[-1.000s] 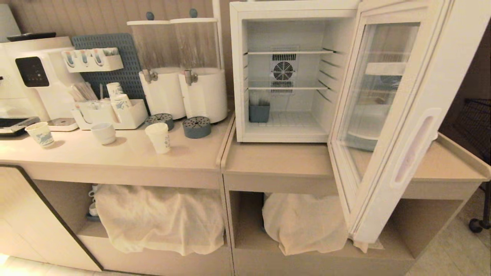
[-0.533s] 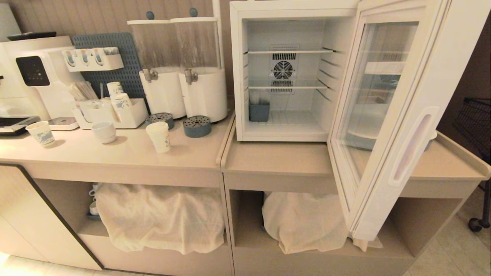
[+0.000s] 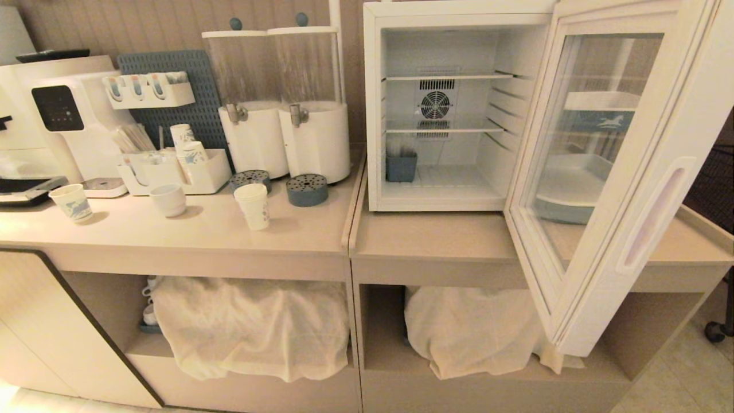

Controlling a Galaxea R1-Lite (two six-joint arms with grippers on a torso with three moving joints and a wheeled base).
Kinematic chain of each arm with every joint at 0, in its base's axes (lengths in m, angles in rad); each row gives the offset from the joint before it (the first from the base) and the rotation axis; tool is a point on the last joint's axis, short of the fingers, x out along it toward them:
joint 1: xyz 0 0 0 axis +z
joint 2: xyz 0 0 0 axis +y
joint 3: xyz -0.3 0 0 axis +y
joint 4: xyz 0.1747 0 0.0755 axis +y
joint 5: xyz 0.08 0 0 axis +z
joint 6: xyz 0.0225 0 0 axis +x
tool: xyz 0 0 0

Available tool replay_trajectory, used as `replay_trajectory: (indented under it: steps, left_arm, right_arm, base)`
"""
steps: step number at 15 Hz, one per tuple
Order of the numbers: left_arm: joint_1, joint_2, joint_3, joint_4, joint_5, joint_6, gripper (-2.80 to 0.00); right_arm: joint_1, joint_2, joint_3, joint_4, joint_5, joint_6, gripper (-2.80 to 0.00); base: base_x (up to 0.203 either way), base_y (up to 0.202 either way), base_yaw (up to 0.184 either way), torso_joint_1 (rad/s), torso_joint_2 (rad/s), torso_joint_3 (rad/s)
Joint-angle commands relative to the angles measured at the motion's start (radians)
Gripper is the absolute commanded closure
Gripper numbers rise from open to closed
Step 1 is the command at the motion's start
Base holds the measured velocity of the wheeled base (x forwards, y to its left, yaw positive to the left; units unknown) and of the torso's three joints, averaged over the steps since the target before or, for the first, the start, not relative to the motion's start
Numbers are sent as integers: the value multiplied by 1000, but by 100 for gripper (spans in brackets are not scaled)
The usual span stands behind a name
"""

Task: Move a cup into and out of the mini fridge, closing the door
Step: Put the paper cup in the freezer

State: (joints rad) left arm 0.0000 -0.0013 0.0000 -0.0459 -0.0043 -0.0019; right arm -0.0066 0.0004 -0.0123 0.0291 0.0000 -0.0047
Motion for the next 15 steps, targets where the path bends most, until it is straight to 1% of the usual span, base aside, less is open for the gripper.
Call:
replay_trajectory:
  steps: [1,15]
  left_arm:
    - [0,1,14,5,-2,2,0]
    - [0,1,15,1,-2,2,0]
  right_arm:
    - [0,1,0,2,0,-1,0]
    - [0,1,0,2,0,0,0]
  base:
    - [0,191,-2,1,-4,2]
    - [0,193,1,3,4,3]
